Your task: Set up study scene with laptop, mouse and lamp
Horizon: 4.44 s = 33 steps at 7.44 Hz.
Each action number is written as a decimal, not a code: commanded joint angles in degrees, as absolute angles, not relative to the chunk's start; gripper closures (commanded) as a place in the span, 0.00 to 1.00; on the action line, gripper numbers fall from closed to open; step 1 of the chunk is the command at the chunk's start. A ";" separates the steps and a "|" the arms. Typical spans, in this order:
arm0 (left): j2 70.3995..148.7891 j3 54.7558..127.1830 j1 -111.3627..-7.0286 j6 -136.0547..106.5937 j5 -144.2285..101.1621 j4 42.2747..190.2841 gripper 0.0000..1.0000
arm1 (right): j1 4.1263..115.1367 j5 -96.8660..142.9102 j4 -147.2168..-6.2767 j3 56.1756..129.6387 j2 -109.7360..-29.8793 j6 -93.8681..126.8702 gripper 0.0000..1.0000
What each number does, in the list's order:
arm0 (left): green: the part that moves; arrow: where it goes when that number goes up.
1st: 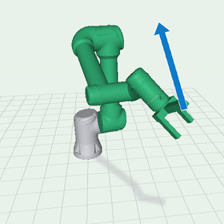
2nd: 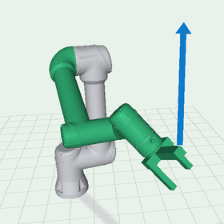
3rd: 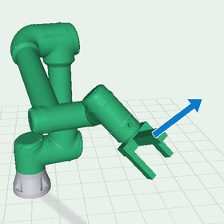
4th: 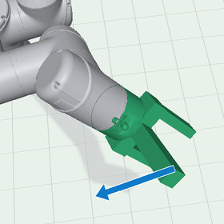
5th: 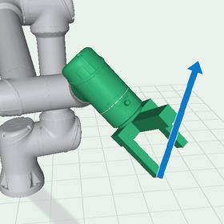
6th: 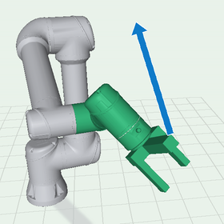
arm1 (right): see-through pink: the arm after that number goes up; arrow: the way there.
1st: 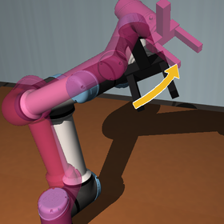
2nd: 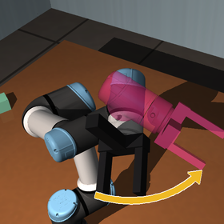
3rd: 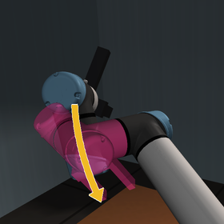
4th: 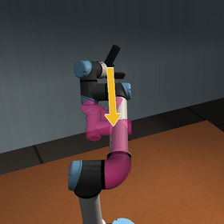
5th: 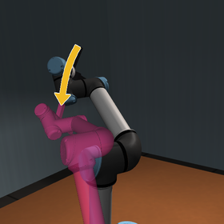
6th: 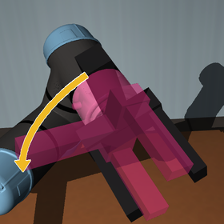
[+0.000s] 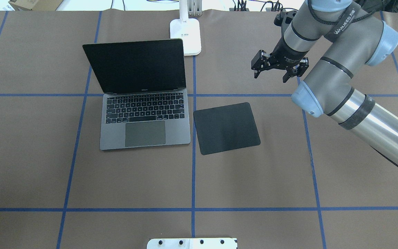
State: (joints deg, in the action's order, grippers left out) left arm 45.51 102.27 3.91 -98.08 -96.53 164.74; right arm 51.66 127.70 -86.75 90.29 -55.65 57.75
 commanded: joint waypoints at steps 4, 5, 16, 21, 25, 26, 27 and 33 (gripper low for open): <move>44.74 102.30 3.78 -98.09 -96.50 168.38 0.61 | 51.59 127.71 -86.75 90.88 -56.07 57.74 0.01; 43.87 103.00 3.61 -98.09 -96.59 169.70 0.61 | 51.59 127.71 -86.75 90.88 -56.07 57.74 0.01; 86.78 120.76 -26.17 -95.38 -120.76 117.57 0.61 | 52.47 125.77 -86.22 94.40 -60.64 57.04 0.01; 121.60 109.03 -30.85 -91.08 -121.20 92.90 0.61 | 53.17 123.93 -86.22 94.04 -62.21 57.13 0.01; 145.31 83.91 -30.85 -88.79 -113.31 93.51 0.61 | 56.15 124.01 -86.13 95.71 -63.72 57.13 0.01; 147.63 79.50 -30.85 -85.38 -112.42 93.43 0.61 | 56.34 123.84 -86.05 95.71 -63.98 57.04 0.01; 150.27 75.10 -30.76 -82.82 -110.32 93.69 0.61 | 56.34 122.62 -85.96 96.06 -63.90 57.13 0.01; 157.06 59.50 -28.48 -74.18 -103.80 95.54 0.59 | 56.16 120.94 -86.13 96.15 -64.51 57.04 0.01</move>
